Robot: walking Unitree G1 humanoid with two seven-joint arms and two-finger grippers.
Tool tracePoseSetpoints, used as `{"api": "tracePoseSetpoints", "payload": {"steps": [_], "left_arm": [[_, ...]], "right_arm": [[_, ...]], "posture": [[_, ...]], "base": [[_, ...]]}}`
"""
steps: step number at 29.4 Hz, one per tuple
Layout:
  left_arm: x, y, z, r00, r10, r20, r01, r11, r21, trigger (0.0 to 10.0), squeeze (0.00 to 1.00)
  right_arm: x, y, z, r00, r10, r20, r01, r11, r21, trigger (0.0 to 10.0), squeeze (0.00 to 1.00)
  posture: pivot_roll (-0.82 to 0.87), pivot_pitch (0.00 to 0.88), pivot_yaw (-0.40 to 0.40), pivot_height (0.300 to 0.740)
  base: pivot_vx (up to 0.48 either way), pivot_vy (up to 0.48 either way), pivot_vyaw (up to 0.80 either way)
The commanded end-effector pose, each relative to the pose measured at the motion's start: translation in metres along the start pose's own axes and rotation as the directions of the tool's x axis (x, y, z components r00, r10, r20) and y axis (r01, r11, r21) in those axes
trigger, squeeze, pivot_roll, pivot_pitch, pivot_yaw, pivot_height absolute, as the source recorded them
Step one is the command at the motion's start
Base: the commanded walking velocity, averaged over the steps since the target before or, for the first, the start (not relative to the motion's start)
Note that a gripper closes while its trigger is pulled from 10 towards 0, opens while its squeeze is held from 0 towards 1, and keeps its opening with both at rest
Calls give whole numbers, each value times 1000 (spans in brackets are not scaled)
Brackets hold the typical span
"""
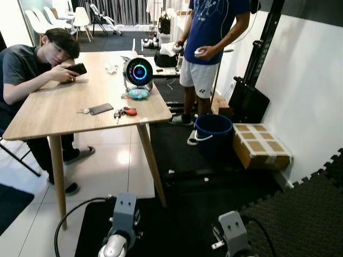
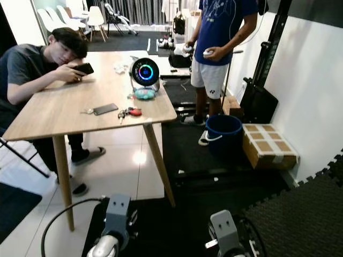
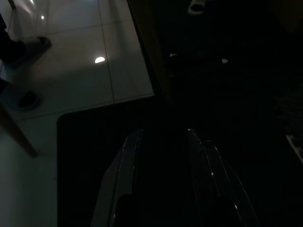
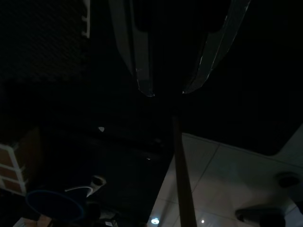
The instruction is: Hang keys on a hook
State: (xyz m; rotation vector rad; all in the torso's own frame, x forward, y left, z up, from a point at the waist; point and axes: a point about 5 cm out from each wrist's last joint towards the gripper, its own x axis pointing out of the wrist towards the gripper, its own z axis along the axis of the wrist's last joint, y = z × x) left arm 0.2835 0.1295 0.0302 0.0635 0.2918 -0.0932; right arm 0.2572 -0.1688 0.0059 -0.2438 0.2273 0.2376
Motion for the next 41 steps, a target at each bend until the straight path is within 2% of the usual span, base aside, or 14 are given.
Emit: {"api": "tracePoseSetpoints", "payload": {"steps": [1,19,41], "left_arm": [[0,3,-3,1000,6,-13,-5,1000,18,10000,0],[0,3,-5,1000,17,-17,-17,1000,19,10000,0],[1,1,-4,1000,10,-10,-10,1000,18,10000,0]], "right_arm": [[-2,0,-4,1000,-6,-21,6,1000,8,10000,0],[-1,-1,-3,1000,-4,-20,4,1000,2,10000,0],[-2,-2,-4,1000,-7,-21,7,1000,4,10000,0]], "posture": [[-2,98,-14,740],[-3,92,-16,740],[-6,91,-15,740]], "base": [[292,0,0],[276,0,0],[0,0,0]]}}
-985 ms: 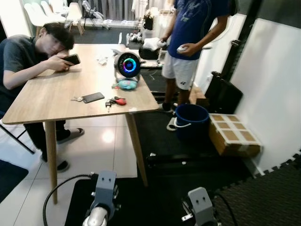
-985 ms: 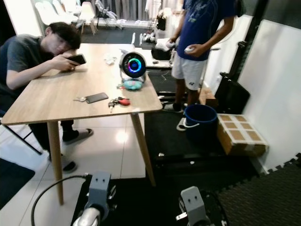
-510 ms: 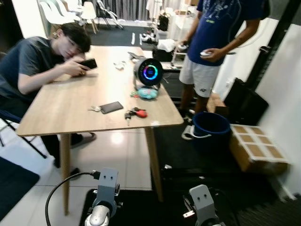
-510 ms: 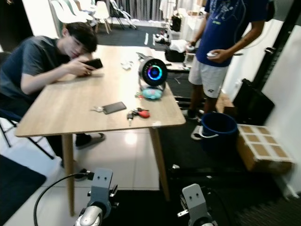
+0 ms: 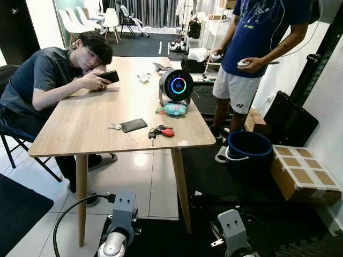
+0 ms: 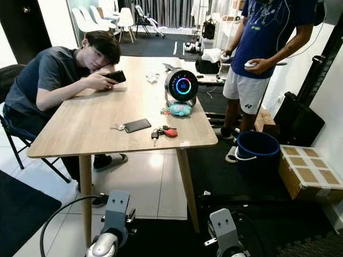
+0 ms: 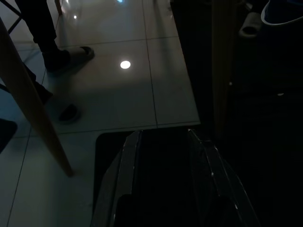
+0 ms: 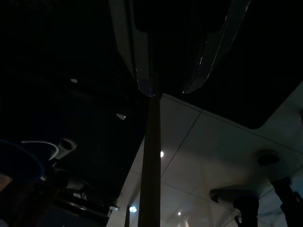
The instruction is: Hang keys on a hook
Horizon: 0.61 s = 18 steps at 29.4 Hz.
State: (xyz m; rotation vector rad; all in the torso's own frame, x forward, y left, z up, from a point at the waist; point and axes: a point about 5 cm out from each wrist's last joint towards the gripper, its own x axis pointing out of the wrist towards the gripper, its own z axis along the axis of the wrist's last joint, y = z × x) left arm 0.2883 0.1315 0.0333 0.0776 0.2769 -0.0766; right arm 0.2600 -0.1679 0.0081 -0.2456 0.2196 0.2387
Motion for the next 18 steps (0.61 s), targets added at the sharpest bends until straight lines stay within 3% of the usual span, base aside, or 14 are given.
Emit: {"api": "tracePoseSetpoints", "payload": {"steps": [1,13,18], "left_arm": [[-3,-2,-8,1000,-8,-22,8,1000,6,10000,0],[-3,-1,-8,1000,1,-24,-1,1000,4,10000,0],[-4,-1,-9,999,-2,-42,1,1000,-22,10000,0]], "right_arm": [[-4,-1,-7,1000,-6,-29,6,1000,7,10000,0],[-5,0,-7,1000,-6,-29,6,1000,6,10000,0],[-5,0,-7,1000,-6,-30,6,1000,7,10000,0]], "posture": [[-6,91,-15,740],[-3,98,-12,740],[-3,100,-12,740]], "base": [[368,0,0],[368,0,0],[0,0,0]]}}
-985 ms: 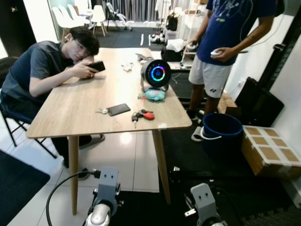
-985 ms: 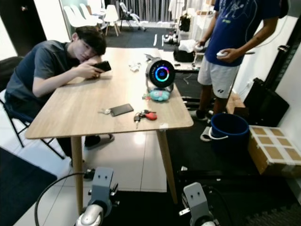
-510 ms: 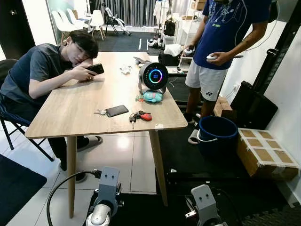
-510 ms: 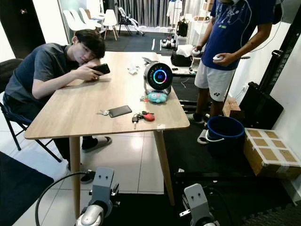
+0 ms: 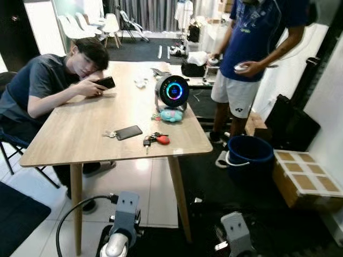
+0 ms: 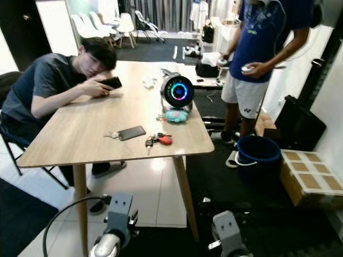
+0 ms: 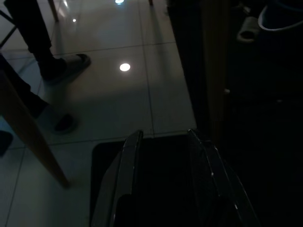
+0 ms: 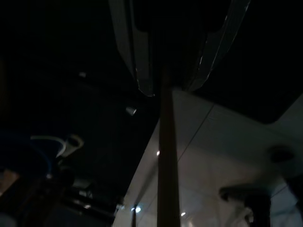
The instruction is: Hang keys on a hook
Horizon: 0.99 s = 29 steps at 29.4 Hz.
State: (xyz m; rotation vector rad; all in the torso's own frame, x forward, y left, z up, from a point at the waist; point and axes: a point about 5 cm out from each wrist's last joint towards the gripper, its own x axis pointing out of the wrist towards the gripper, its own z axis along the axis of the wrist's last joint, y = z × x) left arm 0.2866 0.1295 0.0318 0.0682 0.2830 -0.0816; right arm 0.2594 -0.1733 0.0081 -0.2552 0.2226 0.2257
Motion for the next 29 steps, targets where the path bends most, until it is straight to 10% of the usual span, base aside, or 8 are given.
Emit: {"api": "tracePoseSetpoints", "payload": {"steps": [1,16,29], "left_arm": [[-2,1,-8,999,5,-37,-5,1000,-14,10000,0],[-3,3,-9,999,13,-49,-14,1000,-23,10000,0],[-3,3,-9,999,15,-50,-17,1000,-25,10000,0]], "right_arm": [[-3,5,-6,1000,7,-24,-7,1000,15,10000,0],[-4,7,-6,1000,9,-24,-8,1000,19,10000,0],[-4,7,-7,1000,9,-26,-9,1000,20,10000,0]], "posture": [[-3,100,-12,740],[-1,104,-8,740],[2,108,-9,740]], "base": [[0,0,0],[0,0,0],[0,460,0]]}}
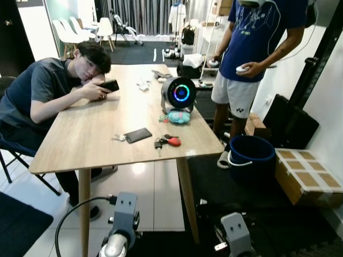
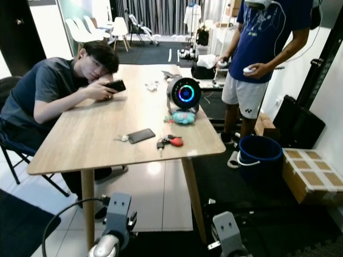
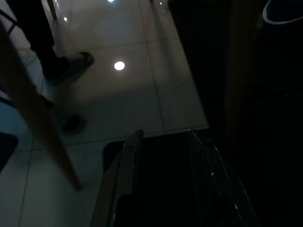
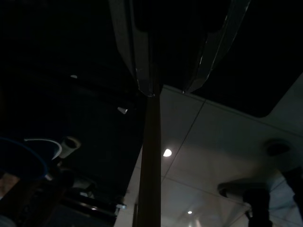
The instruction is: Hang keys on a hook
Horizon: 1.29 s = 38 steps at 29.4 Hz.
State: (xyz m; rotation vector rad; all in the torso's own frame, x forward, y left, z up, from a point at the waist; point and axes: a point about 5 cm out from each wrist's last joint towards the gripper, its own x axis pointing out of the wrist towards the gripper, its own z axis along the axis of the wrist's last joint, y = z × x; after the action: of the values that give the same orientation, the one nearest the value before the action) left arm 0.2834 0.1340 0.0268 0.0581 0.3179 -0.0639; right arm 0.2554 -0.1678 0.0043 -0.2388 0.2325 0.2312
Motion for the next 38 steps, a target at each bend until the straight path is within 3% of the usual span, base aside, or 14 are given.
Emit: {"api": "tracePoseSetpoints", "payload": {"steps": [1,28,38], "left_arm": [[-1,-1,-3,1000,2,-15,-2,1000,-12,10000,0],[-1,1,0,1000,3,9,-4,1000,30,10000,0],[1,3,2,1000,7,22,-7,999,36,10000,0]], "right_arm": [[-2,0,-4,1000,1,-19,-1,1000,3,10000,0],[-1,1,-3,1000,0,-20,0,1000,4,10000,0],[1,0,-2,1000,0,-18,0,1000,1,10000,0]], "posture": [[2,109,-10,740],[2,105,-6,740],[1,97,-7,740]], "base": [[0,469,0],[0,17,0],[0,-427,0]]}}
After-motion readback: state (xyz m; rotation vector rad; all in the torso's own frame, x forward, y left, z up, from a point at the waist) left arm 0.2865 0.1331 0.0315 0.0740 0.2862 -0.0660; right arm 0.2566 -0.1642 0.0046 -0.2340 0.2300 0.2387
